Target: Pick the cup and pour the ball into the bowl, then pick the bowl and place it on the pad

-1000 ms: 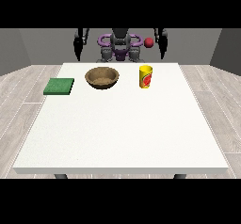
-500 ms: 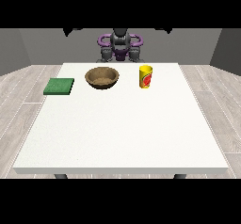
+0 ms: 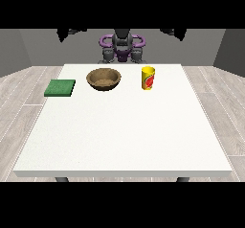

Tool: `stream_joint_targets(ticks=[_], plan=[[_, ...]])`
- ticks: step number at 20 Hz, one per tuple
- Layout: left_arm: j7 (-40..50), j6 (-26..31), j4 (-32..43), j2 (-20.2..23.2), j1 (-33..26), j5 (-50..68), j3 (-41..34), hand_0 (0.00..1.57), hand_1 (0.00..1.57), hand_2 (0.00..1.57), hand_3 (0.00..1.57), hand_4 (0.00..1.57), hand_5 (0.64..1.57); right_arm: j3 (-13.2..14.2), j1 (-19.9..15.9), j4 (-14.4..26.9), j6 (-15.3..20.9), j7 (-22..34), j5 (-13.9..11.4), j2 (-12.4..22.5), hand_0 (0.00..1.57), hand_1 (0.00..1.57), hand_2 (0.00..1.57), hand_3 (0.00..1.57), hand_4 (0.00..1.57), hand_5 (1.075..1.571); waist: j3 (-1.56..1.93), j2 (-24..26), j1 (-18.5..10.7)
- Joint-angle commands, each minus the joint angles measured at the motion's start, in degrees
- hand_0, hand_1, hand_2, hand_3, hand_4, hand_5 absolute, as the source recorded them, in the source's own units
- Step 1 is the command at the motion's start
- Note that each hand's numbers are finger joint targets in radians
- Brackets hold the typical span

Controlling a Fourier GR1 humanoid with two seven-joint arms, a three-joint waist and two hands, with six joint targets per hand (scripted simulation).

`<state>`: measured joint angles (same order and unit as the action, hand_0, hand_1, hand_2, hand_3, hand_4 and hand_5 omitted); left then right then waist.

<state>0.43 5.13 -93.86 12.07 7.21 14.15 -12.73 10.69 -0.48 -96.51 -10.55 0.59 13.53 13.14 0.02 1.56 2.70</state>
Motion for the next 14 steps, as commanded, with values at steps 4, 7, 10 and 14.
stream_joint_targets(ticks=[4,7,10,14], plan=[[-11.1,-0.7,7.4,-2.8,3.2,-4.3,1.3,0.0,0.0,0.0,0.0,0.0,1.529,0.0,-3.1,5.0,-1.5,-6.2,-1.7,-1.1,0.0,0.0,0.0,0.0,0.0,1.57,-0.02,-6.7,0.2],[-17.4,-1.4,11.8,-5.2,2.4,-7.1,3.0,0.0,0.0,0.0,0.0,0.0,1.525,2.4,-4.0,7.3,-2.8,-8.0,-0.4,0.3,0.0,0.0,0.0,0.0,0.0,1.571,-0.02,-7.4,0.7],[-25.3,-0.3,19.6,-5.1,3.5,-7.6,1.4,0.0,0.0,0.0,0.0,0.0,1.523,-0.7,-4.7,5.5,-0.2,-9.9,-4.5,-2.2,0.0,0.0,0.0,0.0,0.0,1.571,-0.04,-10.2,1.3],[-29.4,-7.3,26.5,-9.2,7.4,-12.5,3.6,0.0,0.0,0.0,0.0,0.0,1.517,0.0,-6.5,6.5,-2.5,-7.9,-2.8,-0.4,0.0,0.0,0.0,0.0,0.0,1.571,-0.03,-10.1,3.1]])
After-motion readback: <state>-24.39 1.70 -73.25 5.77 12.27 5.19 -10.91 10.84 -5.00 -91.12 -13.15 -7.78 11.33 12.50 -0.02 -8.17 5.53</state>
